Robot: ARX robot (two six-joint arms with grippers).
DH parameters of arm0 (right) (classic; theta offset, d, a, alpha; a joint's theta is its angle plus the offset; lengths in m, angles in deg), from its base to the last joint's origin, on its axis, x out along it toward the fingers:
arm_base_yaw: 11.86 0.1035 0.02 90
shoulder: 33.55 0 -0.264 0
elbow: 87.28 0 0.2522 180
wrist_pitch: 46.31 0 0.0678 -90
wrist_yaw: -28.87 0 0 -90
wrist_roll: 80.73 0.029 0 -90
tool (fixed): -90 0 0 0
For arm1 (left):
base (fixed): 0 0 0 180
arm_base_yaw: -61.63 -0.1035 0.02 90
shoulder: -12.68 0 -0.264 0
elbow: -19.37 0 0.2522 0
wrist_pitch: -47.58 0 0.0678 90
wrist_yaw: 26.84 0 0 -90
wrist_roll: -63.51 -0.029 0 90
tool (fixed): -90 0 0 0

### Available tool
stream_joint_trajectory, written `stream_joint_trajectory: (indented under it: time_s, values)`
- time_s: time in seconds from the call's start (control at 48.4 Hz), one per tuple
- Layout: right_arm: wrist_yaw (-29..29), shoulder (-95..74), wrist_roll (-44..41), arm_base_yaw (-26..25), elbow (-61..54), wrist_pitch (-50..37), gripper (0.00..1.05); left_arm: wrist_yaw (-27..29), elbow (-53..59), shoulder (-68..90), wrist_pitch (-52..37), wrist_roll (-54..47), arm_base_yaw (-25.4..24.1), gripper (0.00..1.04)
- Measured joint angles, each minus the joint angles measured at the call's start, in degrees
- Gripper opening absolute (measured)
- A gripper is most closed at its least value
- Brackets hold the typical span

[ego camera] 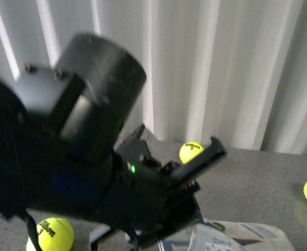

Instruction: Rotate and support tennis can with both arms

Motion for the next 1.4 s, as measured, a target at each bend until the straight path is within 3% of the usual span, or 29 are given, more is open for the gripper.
stream_joint_trajectory:
  time_s: [0.124,0.289,0.434,0.557,0.723,1.053,1.404]
  values:
    - [0.0,0.0,0.0,0.0,0.0,0.0,0.98,2.6,-10.3,-5.5,16.8,-13.4,0.3,0.04]
    - [0.0,0.0,0.0,0.0,0.0,0.0,0.98,8.3,-24.7,-5.6,36.3,-33.1,5.2,0.04]
    - [0.0,0.0,0.0,0.0,0.0,0.0,0.98,19.3,-31.2,-2.6,48.8,-52.8,10.3,0.04]
    - [0.0,0.0,0.0,0.0,0.0,0.0,0.98,27.6,-32.8,0.3,52.0,-67.3,13.1,0.04]
    - [0.0,0.0,0.0,0.0,0.0,0.0,0.98,33.7,-36.8,5.0,52.4,-79.4,15.2,0.04]
    - [0.0,0.0,0.0,0.0,0.0,0.0,0.98,33.3,-39.2,9.1,51.7,-82.6,21.1,0.04]
    - [0.0,0.0,0.0,0.0,0.0,0.0,0.98,35.2,-39.4,12.0,49.1,-85.7,21.8,0.04]
